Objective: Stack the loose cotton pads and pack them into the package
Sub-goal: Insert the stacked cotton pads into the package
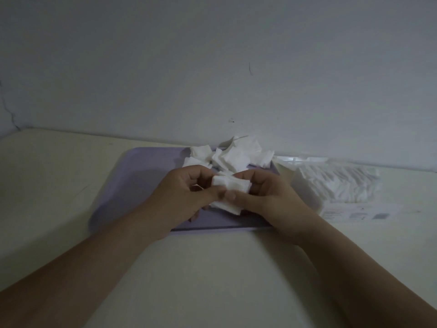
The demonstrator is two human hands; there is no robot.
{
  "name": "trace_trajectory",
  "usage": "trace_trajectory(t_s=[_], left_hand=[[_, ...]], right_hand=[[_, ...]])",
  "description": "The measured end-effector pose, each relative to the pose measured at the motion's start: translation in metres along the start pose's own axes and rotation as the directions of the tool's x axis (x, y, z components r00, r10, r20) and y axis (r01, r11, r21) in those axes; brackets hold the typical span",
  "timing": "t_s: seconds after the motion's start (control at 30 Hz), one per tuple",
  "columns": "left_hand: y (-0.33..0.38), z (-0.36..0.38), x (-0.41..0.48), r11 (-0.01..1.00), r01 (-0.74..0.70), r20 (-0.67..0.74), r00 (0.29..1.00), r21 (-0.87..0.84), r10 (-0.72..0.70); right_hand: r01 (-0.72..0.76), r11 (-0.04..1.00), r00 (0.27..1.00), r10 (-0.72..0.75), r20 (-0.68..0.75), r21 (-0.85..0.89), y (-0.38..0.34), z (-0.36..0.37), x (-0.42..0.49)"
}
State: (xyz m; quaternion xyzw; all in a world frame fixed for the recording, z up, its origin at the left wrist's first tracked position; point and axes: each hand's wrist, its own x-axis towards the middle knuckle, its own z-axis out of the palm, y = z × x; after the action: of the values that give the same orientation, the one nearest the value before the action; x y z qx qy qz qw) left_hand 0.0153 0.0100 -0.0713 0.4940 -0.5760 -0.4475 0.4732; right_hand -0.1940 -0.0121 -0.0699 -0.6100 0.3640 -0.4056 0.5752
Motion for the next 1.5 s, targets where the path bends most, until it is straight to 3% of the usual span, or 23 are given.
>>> trace_trajectory(t_s=[0.13, 0.33, 0.5, 0.77, 1.07, 1.33, 1.5], left_hand=[[-0.0015, -0.0034, 0.0047, 0.994, 0.051, -0.045, 0.997, -0.099, -0.056], [0.0042, -0.0021, -0.0023, 0.999, 0.045, 0.143, 0.989, -0.016, -0.042], [-0.0004, -0.0019, 0.0017, 0.995, 0.071, 0.075, 0.995, -0.076, -0.065], [0.0002, -0.0018, 0.0041, 0.993, 0.063, 0.042, 0.997, -0.102, -0.059], [0.0004, -0.0082, 0.0018, 0.998, 0.060, 0.182, 0.982, -0.025, -0.054], [-0.0007, -0.0034, 0.0052, 0.991, 0.109, 0.040, 0.994, -0.081, -0.106], [-0.0002, -0.0094, 0.0064, 0.984, 0.036, -0.102, 0.993, -0.173, -0.054]], right_hand=[[0.013, 0.998, 1.000, -0.011, -0.029, 0.060, 0.0012, 0.0002, 0.0006], [-0.023, 0.985, 0.999, 0.016, 0.045, 0.172, -0.0024, -0.0058, -0.0013], [-0.018, 0.971, 0.997, -0.001, 0.080, 0.239, -0.0055, -0.0080, -0.0024], [0.019, 0.968, 0.999, -0.010, -0.037, 0.250, -0.0013, -0.0042, 0.0005], [-0.028, 0.948, 0.997, 0.049, -0.060, 0.317, -0.0072, -0.0055, 0.0004], [-0.012, 0.926, 0.993, 0.057, -0.108, 0.378, -0.0049, -0.0050, 0.0016], [0.036, 0.955, 0.941, 0.066, -0.333, 0.294, -0.0034, -0.0029, 0.0053]])
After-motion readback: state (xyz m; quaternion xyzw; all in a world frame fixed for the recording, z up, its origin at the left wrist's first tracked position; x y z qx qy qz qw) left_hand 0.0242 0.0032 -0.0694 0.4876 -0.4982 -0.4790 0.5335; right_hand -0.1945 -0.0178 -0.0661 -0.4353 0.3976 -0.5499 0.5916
